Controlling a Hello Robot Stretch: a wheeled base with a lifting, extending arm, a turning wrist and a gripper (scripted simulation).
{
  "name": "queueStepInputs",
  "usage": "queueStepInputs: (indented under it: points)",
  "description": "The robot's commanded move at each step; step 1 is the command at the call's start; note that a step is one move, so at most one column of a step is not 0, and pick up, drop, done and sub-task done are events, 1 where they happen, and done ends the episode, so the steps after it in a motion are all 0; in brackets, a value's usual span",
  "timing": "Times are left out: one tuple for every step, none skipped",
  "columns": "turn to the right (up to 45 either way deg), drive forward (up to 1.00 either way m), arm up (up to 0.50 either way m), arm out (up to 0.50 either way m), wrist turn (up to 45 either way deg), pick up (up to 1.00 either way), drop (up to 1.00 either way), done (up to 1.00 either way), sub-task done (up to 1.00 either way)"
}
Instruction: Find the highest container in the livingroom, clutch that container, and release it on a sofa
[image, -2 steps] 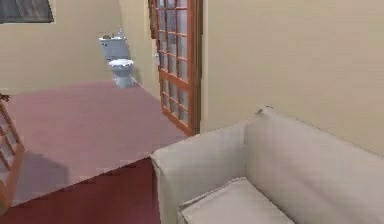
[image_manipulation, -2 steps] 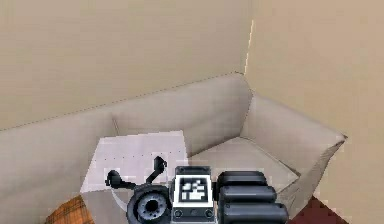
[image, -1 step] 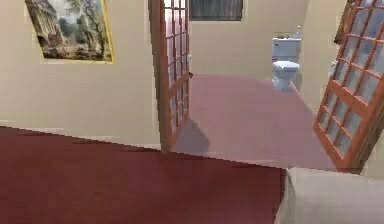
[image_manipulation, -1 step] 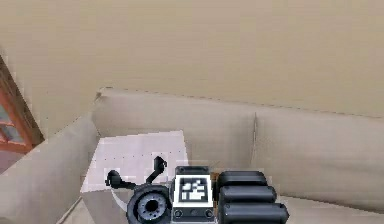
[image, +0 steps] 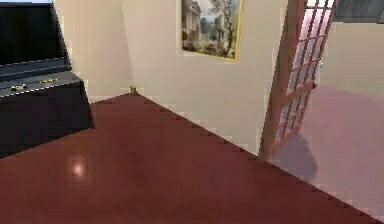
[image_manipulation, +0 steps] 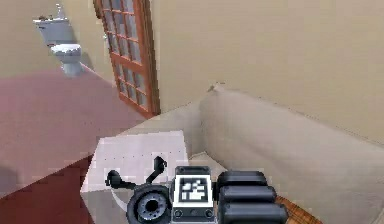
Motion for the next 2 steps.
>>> queueStepInputs:
  points:
    - [45.0, 0.00, 0.00, 0.00, 0.0, 0.00, 0.00, 0.00, 0.00]
    - [45.0, 0.00, 0.00, 0.00, 0.0, 0.00, 0.00, 0.00, 0.00]
